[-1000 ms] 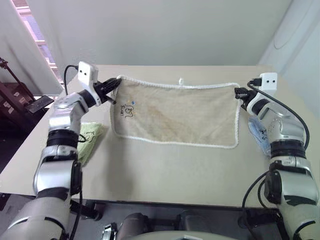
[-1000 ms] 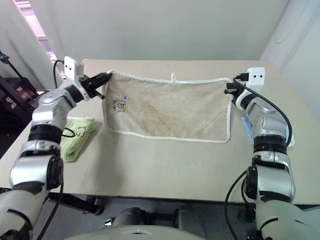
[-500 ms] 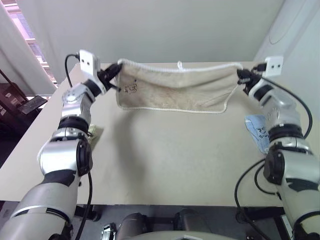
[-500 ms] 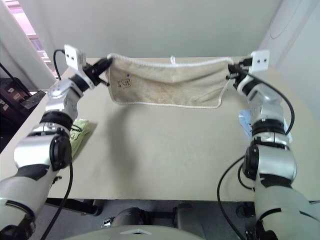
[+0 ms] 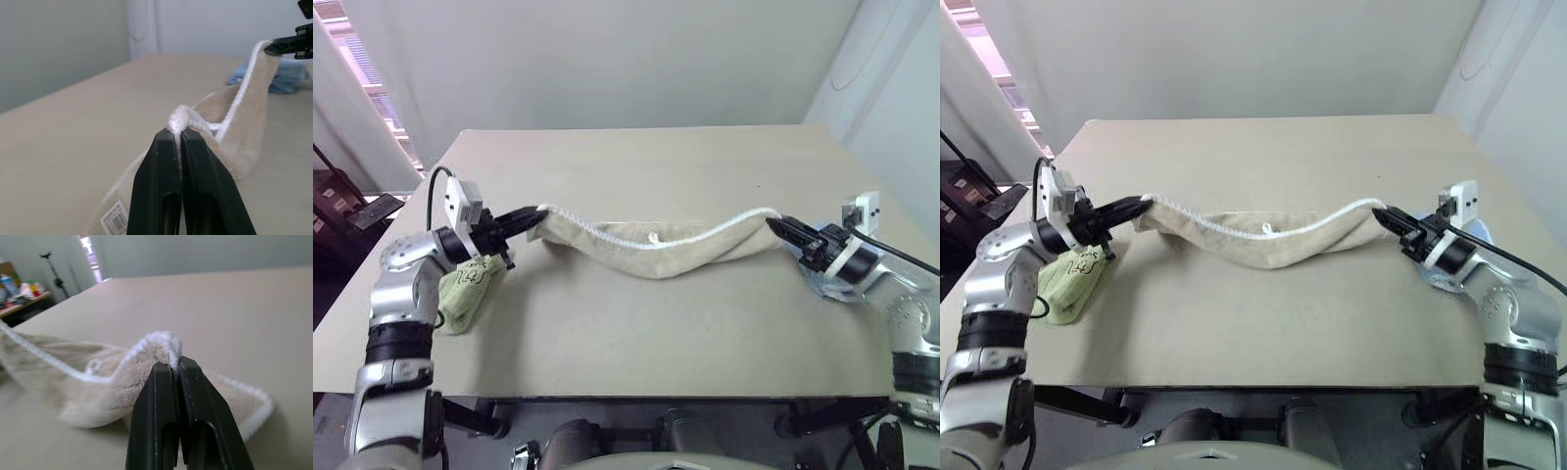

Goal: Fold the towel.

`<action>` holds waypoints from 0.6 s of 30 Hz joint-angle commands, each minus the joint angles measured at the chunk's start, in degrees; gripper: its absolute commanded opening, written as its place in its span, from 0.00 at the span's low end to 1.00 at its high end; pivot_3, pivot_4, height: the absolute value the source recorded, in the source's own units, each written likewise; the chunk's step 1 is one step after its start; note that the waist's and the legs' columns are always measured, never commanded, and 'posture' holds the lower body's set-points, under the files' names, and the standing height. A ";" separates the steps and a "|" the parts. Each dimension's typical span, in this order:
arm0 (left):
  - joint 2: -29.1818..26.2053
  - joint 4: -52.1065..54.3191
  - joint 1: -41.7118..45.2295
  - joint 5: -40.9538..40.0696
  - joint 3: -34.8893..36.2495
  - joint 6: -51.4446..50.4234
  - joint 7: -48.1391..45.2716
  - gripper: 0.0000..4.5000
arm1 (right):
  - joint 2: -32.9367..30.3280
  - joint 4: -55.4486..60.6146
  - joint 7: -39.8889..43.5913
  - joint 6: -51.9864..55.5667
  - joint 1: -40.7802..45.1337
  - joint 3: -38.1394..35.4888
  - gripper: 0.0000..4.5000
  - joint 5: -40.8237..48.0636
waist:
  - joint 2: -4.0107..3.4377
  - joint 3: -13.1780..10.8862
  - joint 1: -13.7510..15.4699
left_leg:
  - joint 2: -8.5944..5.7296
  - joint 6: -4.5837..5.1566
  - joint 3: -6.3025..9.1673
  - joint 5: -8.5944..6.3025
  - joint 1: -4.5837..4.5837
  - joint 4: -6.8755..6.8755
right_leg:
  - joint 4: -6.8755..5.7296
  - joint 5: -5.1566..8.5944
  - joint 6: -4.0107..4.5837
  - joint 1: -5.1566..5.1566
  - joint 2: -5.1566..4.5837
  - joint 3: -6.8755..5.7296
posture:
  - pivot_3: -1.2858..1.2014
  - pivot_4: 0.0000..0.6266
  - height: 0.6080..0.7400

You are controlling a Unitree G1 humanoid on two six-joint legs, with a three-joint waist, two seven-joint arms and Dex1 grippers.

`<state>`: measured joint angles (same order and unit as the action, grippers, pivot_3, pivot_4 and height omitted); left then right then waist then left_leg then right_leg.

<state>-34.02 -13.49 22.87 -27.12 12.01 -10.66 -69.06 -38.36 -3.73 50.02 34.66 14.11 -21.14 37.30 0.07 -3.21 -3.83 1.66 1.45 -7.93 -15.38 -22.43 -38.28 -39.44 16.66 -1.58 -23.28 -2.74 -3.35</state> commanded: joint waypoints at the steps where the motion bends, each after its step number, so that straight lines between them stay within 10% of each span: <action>1: -2.65 8.51 -3.96 -2.66 1.26 -2.90 0.15 0.02 | -2.15 5.59 0.67 2.93 -2.96 -3.61 0.00 3.69 | 0.01 0.00 0.05 | 0.01 -0.10 0.00 -0.07 0.08 0.00 | 0.03 0.02 0.09 0.09 0.00 0.00 | 0.52 0.00 0.88; 18: -10.90 17.87 -28.08 -5.94 11.08 -7.27 1.33 0.02 | -6.35 18.07 3.27 13.11 -26.53 -16.15 0.00 13.95 | 0.02 0.01 1.48 | 0.07 -0.13 0.00 -0.15 -0.01 0.28 | 0.47 0.09 0.36 -0.08 -0.02 0.00 | 0.52 0.00 0.88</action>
<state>-43.76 2.50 -4.88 -32.10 20.52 -18.13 -67.48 -43.02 12.06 52.43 47.40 -12.33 -34.25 49.55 0.09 -3.20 -2.35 1.74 1.34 -7.92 -15.55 -22.44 -37.99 -38.92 16.77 -1.19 -23.43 -2.78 -3.34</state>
